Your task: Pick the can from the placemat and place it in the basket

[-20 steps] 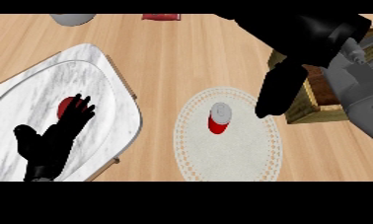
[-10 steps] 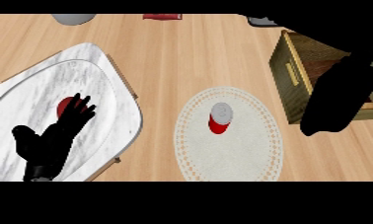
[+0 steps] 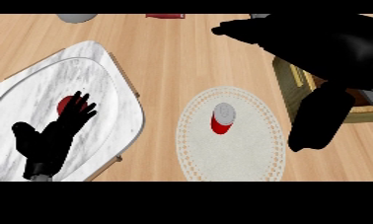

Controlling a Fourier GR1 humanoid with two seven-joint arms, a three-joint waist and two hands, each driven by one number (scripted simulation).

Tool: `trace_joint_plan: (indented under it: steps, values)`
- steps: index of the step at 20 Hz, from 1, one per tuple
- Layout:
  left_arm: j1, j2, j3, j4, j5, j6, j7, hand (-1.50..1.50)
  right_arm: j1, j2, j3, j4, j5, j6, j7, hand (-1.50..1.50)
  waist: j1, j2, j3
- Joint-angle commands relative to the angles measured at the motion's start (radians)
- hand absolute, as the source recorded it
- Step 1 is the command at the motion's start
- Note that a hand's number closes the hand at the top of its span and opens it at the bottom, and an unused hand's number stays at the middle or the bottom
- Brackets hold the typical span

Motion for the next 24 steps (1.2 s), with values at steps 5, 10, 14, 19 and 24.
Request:
trace_joint_plan:
  steps: [5, 10, 14, 19, 24]
  values:
    - [0.063, -0.005, -0.039, 0.118, -0.025, 0.006, 0.093, 0.0, 0.096, 0.093, 0.073, -0.027, 0.152, -0.097, 0.033, -1.5, 0.02, 0.019, -0.017]
    - [0.061, -0.016, -0.049, 0.127, -0.036, 0.005, 0.078, 0.0, 0.174, 0.103, 0.141, -0.021, 0.252, -0.09, -0.002, -1.5, 0.021, 0.022, -0.016]
    - [0.08, -0.034, -0.052, 0.141, -0.049, 0.019, 0.049, 0.0, 0.235, 0.124, 0.169, -0.072, 0.292, -0.124, 0.009, -1.5, 0.011, 0.018, -0.017]
    - [0.049, -0.031, -0.049, 0.138, -0.05, 0.027, 0.093, 0.0, 0.277, 0.116, 0.152, -0.022, 0.35, -0.129, -0.075, -1.5, 0.016, 0.025, -0.015]
    - [0.039, -0.007, -0.032, 0.113, -0.025, -0.012, 0.106, 0.0, 0.296, 0.182, 0.189, -0.009, 0.434, -0.168, -0.069, -1.5, 0.027, 0.021, -0.016]
